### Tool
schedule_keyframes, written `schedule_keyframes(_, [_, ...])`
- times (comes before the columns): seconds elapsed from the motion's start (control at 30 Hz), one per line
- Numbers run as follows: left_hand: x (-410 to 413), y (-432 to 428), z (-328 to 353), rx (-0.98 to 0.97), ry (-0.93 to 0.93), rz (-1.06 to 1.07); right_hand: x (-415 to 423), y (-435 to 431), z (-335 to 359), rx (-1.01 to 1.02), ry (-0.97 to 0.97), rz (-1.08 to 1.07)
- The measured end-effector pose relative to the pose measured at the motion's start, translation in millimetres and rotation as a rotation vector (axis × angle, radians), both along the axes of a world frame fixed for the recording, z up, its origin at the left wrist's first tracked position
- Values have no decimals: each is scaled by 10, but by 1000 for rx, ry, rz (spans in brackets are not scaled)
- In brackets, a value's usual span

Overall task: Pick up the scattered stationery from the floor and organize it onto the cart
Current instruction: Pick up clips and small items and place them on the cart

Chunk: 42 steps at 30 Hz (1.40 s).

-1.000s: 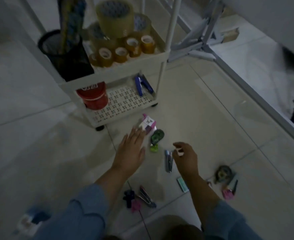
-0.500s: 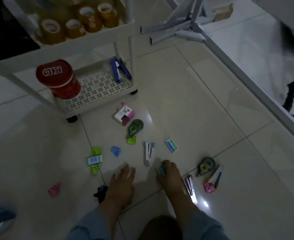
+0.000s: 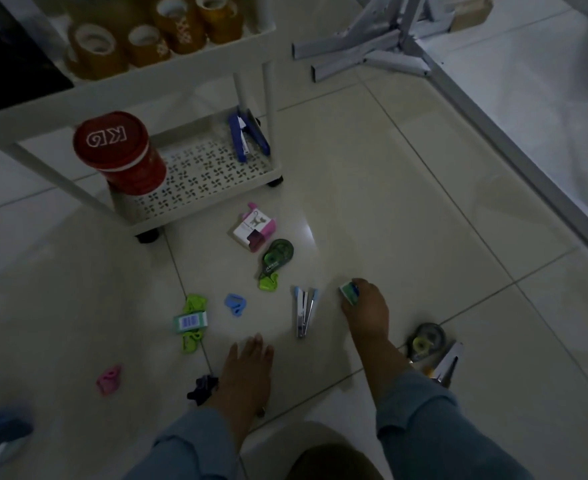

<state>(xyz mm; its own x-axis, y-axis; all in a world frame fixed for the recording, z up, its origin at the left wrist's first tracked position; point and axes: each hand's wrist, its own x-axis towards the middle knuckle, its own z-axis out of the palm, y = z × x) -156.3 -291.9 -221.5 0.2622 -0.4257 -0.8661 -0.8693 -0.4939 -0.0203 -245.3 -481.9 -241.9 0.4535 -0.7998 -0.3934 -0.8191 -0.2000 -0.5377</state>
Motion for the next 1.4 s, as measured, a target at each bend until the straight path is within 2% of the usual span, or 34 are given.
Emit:
schedule_keyframes(0.17, [-23, -17, 38, -8, 10, 8, -40, 21, -13, -19, 64, 72])
schedule_keyframes(0.3, [138, 6, 200, -43, 79, 104, -48, 58, 226, 3, -73, 23])
schedule_keyframes(0.4, [405, -117, 529, -375, 16, 310, 199, 40, 621, -24, -256, 6])
schedule_keyframes(0.53, [931, -374, 1209, -1065, -215, 540, 943, -26, 1347, -153, -571, 147])
schedule_keyframes(0.57, [1089, -416, 1384, -1195, -271, 551, 1147, -34, 1545, -197, -640, 194])
schedule_keyframes(0.63, [1423, -468, 1678, -1356, -470, 425, 1530, -45, 1941, -268, -752, 270])
schedule_keyframes(0.7, [1722, -487, 1948, -1320, -630, 285, 1870, -70, 2290, -349, -807, 332])
schedule_keyframes(0.83, [2137, -456, 2119, -1083, -622, 266, 2379, -117, 2774, -445, -778, 498])
schedule_keyframes(0.9, [2199, -436, 2094, -991, -628, 241, 2567, -143, 2888, -433, -647, 625])
schedule_keyframes(1.03, [2184, -458, 2086, -970, -636, 233, 2830, -279, 2914, -461, -370, 831])
schedule_keyframes(1.2, [2191, -438, 2074, -952, -656, 208, 3027, -374, 3001, -491, -87, 964])
schedule_keyframes(1.4, [2194, -462, 2059, -962, -663, 217, 3117, -290, 3054, -538, 39, 1036])
